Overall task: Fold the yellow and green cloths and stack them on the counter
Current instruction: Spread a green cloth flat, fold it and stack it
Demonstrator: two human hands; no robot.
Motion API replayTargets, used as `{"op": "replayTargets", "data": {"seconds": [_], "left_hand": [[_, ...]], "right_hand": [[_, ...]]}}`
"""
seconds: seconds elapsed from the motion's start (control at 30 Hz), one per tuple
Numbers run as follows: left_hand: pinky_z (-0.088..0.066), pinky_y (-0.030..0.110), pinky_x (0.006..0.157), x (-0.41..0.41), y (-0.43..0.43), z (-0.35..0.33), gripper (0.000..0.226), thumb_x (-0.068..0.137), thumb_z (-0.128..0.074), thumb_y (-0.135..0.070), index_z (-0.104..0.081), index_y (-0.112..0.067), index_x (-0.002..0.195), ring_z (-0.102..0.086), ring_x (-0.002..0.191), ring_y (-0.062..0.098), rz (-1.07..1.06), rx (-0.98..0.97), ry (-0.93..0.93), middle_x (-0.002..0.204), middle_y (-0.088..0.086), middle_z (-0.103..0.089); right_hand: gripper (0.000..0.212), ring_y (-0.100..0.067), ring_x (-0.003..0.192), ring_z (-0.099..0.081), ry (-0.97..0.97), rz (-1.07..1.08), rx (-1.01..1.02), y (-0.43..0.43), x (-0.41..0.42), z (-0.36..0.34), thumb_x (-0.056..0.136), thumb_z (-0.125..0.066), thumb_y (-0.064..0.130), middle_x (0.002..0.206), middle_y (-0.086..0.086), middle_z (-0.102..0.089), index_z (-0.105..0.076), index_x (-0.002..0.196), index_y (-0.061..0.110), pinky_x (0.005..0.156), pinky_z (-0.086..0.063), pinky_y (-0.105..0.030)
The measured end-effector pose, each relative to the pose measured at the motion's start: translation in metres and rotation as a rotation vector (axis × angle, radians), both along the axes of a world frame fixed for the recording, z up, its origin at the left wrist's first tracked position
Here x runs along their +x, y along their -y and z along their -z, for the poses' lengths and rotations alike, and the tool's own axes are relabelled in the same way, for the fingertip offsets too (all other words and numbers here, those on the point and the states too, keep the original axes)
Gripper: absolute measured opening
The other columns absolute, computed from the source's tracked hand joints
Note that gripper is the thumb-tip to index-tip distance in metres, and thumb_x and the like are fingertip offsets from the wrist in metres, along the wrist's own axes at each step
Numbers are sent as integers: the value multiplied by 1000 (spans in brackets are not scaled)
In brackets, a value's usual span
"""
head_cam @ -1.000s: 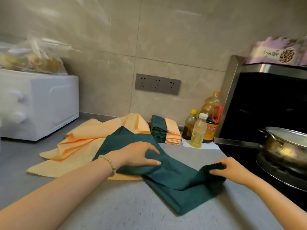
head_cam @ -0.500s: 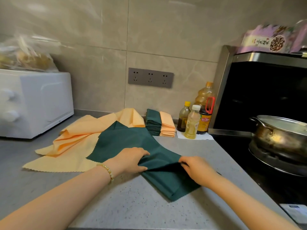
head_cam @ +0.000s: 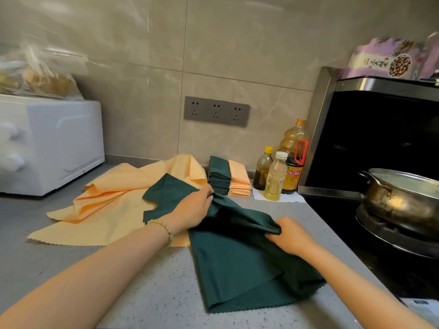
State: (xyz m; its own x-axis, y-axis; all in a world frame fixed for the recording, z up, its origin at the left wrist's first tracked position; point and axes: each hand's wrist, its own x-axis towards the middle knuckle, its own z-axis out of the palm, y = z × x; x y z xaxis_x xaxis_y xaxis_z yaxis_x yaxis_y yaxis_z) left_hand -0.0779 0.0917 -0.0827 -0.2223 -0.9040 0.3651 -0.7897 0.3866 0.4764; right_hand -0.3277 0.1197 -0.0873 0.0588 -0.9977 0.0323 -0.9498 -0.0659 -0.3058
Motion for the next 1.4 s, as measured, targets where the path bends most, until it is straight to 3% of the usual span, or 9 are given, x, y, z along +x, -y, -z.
{"op": "replayTargets", "data": {"seconds": [0.2, 0.3, 0.4, 0.53, 0.67, 0.77, 0.93, 1.17, 1.4], "left_hand": [[-40, 28, 91, 18, 18, -50, 40, 83, -71, -39, -55, -23, 116, -52, 105, 15, 180, 472, 289, 113, -8, -57], [-46, 32, 91, 14, 41, -80, 33, 88, -66, -23, -62, -16, 119, -58, 109, 25, -132, 201, 644, 119, 4, -62], [-46, 35, 86, -21, 60, -100, 26, 90, -57, -11, -66, -16, 114, -60, 106, 30, -276, -243, 528, 114, 9, -64], [-44, 36, 88, -89, 75, -89, 36, 91, -49, -10, -63, -18, 123, -56, 112, 32, -105, -280, 121, 119, 11, -63], [-34, 39, 109, -134, 73, -53, 66, 96, -52, -18, -19, -23, 152, -34, 137, 31, 324, -13, 69, 161, 4, -4], [-36, 43, 107, -131, 68, -27, 86, 92, -59, -22, 2, -30, 152, -31, 138, 31, 322, -72, 237, 159, -1, 19], [-11, 51, 118, -96, 57, 16, 88, 95, -49, -45, 14, -22, 152, -1, 146, 37, 15, 288, 423, 158, 6, 22], [-33, 34, 103, -30, 58, 28, 44, 92, -48, -9, -51, -25, 133, -47, 126, 24, -28, 44, 745, 134, 2, -55], [-33, 28, 98, 49, 60, -1, 27, 93, -50, -12, -68, -24, 110, -52, 116, 19, -101, -234, 616, 119, -2, -64]], "right_hand": [[27, -18, 94, -67, 537, 36, 385, 19, -30, -23, 94, -55, 33, 108, -3, -68, -60, 113, 15, 87, -53, -32], [33, -19, 98, -68, 541, -2, 512, 23, -49, -32, 87, -66, 31, 109, -3, -70, -59, 115, 16, 94, -51, -35], [49, -14, 103, -66, 330, -120, 612, 21, -56, -31, 75, -78, 34, 115, 3, -68, -57, 117, 20, 95, -50, -29], [51, -4, 112, -59, 351, -253, 741, 17, -53, -23, 77, -78, 27, 122, 13, -62, -53, 121, 30, 95, -48, -21], [73, -6, 116, -56, 528, -105, 159, 30, -53, -8, 74, -79, 27, 135, 1, -53, -39, 135, 22, 98, -47, -26], [101, -20, 141, -24, 221, 126, -279, 34, -51, -6, 80, -73, 32, 155, -5, -13, -3, 151, 17, 110, -29, -32], [59, -18, 146, 7, -42, -86, -142, 45, -26, 19, 97, -43, 42, 159, 3, 7, -17, 149, 34, 118, -2, -36], [56, -18, 146, 11, -119, -173, -49, 64, 15, 44, 101, -30, 42, 159, 4, 8, -4, 151, 34, 117, 6, -38], [54, -15, 146, 10, -150, -231, -79, 60, 36, 39, 101, -29, 42, 159, 6, 5, -10, 151, 32, 116, 7, -37]]}}
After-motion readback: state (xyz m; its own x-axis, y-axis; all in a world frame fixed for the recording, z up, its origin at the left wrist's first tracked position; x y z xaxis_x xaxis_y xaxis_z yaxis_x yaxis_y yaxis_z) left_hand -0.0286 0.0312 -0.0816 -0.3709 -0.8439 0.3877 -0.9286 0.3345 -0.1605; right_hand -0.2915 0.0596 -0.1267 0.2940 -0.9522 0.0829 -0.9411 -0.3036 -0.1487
